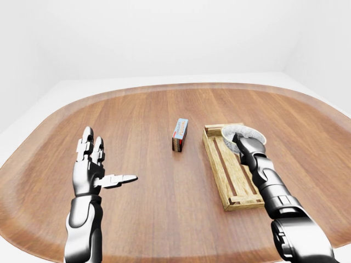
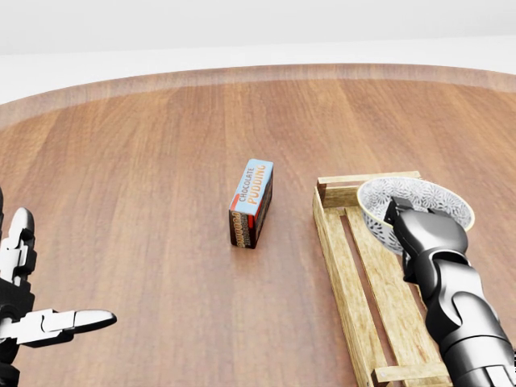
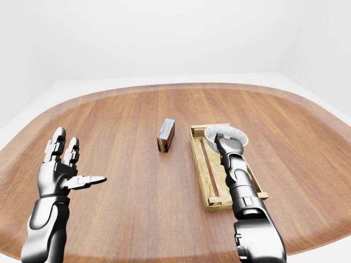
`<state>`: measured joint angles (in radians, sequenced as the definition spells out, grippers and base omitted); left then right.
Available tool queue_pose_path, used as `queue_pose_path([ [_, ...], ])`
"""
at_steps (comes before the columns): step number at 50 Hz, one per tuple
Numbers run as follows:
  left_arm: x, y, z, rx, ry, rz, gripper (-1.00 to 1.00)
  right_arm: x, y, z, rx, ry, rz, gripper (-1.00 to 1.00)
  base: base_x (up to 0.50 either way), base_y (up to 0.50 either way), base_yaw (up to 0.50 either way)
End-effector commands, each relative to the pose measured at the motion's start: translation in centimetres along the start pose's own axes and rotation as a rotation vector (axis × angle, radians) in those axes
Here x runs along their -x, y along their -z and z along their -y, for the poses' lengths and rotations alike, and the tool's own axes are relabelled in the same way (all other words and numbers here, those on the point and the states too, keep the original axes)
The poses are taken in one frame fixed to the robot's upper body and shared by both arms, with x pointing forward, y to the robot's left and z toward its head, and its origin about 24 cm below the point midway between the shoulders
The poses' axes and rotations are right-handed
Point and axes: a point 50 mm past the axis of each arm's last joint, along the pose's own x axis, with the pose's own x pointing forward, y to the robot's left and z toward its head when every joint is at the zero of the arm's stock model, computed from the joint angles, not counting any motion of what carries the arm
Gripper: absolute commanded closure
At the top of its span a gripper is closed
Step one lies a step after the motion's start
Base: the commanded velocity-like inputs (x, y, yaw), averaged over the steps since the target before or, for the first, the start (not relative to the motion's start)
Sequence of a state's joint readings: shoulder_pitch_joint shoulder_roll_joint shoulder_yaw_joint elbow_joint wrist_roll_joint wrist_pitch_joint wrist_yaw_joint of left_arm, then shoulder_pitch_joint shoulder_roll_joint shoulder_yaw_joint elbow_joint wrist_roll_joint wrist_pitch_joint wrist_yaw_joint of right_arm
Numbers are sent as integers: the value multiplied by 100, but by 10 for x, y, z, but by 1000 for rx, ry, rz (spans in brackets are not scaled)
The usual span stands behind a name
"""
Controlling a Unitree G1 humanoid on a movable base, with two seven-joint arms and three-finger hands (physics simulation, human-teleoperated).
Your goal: Pick up the bowl on the left and put it in the tray.
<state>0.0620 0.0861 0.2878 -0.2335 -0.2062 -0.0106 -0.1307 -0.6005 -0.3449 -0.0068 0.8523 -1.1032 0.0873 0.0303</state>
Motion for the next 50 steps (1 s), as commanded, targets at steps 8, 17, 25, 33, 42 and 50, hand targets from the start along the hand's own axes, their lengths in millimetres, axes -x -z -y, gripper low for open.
queue_pose_path([
  [8,1,10,8,-4,3,-33,-100,2,0,-44,41,-87,-40,100,0,0,0],
  [17,1,13,7,-4,2,-33,-100,4,5,-48,43,-96,-55,100,0,0,0],
  [25,0,15,6,-4,1,-35,-100,3,6,-48,46,-98,-57,100,0,0,0],
  [33,1,16,7,-5,4,-35,-100,5,5,-53,47,-111,-54,100,0,0,0],
  [42,1,15,5,-4,-1,-35,-100,6,1,-60,48,-129,-49,100,0,0,0],
  [50,2,15,5,-3,-2,-33,-100,7,-1,-62,37,-141,-48,-5,0,0,0],
])
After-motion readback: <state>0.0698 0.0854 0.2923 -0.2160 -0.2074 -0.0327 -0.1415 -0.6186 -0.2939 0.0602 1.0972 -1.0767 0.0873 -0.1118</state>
